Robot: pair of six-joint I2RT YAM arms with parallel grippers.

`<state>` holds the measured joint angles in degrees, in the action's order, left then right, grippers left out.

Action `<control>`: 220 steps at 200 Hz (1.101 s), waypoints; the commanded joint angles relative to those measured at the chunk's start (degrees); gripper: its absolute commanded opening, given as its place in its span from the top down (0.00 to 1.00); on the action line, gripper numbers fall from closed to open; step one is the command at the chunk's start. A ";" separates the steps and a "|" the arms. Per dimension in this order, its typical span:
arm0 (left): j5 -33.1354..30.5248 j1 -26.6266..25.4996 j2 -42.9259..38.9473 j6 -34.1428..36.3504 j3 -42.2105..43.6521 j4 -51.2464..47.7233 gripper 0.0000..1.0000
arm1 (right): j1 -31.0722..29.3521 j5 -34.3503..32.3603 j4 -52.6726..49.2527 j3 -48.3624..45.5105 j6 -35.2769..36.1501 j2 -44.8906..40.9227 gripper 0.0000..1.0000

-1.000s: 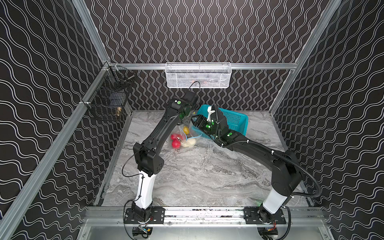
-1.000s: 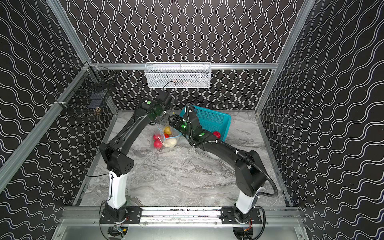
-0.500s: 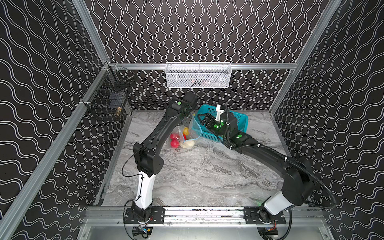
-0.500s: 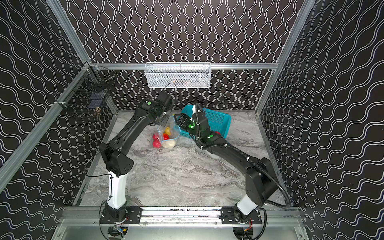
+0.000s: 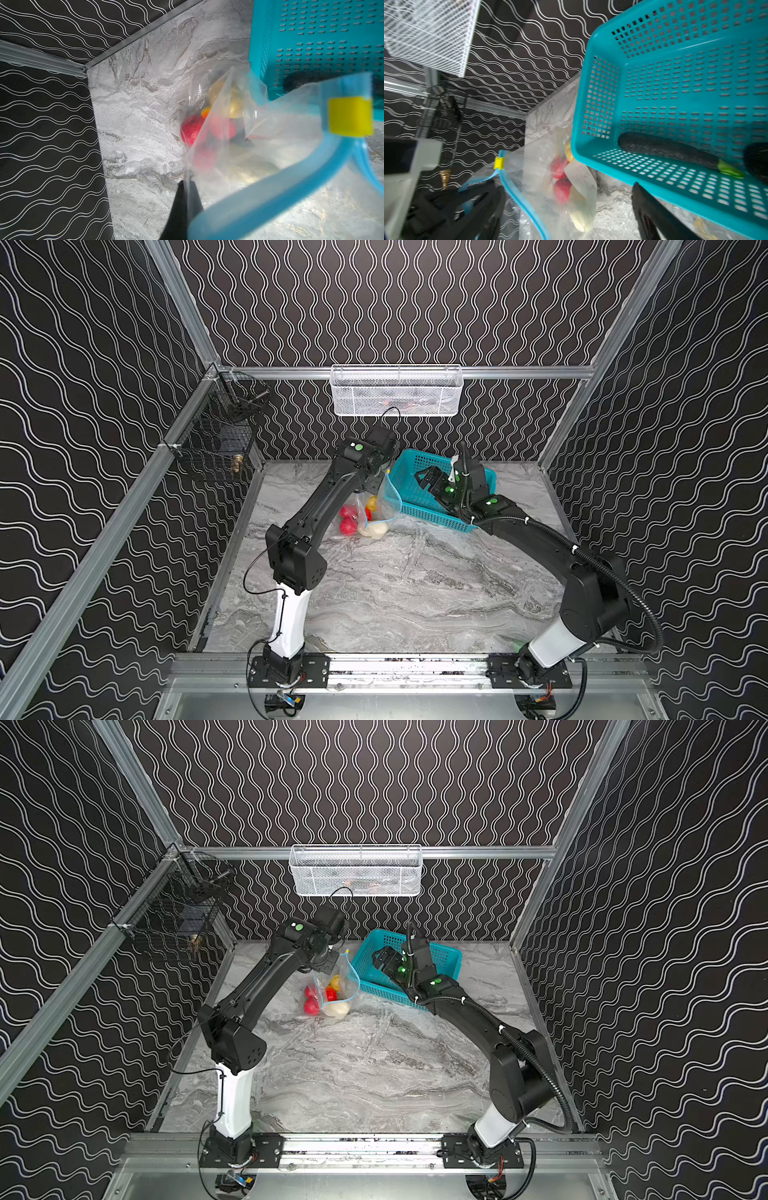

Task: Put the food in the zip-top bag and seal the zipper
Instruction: 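Move the open right gripper from the bag mouth over the teal basket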

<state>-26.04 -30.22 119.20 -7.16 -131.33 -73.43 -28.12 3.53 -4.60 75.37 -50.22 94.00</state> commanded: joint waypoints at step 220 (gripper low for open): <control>3.09 -0.04 -4.09 2.19 5.22 3.29 1.00 | 2.52 -11.58 -50.74 36.58 3.82 20.85 0.01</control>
<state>-22.57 -30.24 116.44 -5.61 -127.66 -71.57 -25.50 -5.63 -46.19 108.01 -45.43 112.40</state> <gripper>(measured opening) 0.048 0.993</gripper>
